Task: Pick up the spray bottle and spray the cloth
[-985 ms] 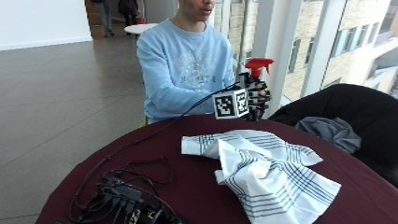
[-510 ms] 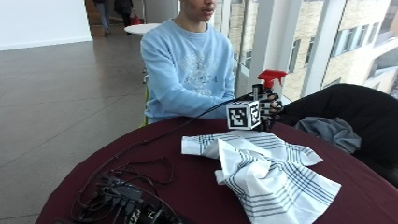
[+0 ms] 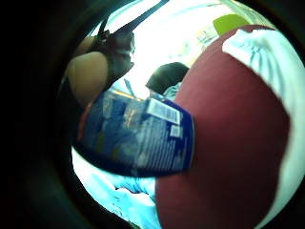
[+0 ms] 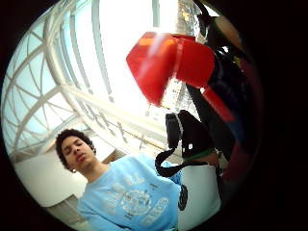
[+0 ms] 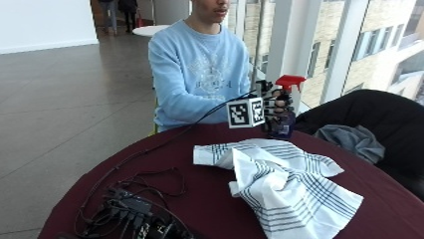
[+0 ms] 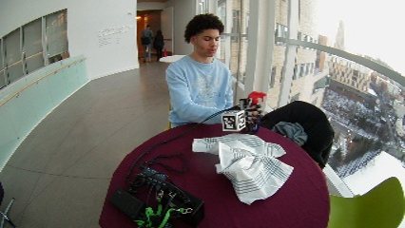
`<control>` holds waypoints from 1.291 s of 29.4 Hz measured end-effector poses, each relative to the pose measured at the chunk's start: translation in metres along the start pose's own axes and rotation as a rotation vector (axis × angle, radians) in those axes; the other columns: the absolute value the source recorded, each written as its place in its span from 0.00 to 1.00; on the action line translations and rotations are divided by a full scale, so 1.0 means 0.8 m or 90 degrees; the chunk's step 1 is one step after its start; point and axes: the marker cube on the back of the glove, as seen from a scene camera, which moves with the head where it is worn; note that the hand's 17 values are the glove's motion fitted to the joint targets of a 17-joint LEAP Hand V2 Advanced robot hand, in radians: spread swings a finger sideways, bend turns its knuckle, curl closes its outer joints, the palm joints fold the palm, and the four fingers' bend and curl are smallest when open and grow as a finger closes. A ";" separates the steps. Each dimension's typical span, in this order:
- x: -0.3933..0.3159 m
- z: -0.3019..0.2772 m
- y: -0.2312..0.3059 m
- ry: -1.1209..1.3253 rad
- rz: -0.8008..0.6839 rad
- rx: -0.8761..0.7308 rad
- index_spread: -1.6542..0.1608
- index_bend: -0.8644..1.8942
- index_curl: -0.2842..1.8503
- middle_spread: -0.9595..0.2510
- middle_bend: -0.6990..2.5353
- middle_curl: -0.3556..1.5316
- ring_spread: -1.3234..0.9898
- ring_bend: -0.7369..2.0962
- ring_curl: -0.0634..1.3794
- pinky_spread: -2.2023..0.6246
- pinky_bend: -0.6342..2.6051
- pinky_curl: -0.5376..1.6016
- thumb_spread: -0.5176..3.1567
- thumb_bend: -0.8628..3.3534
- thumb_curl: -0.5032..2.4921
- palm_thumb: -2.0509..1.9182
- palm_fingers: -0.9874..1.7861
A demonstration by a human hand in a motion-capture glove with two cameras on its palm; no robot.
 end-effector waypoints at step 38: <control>-0.032 -0.326 0.301 0.631 0.174 0.045 0.74 0.40 0.33 0.76 0.27 0.39 0.58 0.31 0.22 0.86 0.26 0.41 0.46 0.20 0.30 0.70 0.60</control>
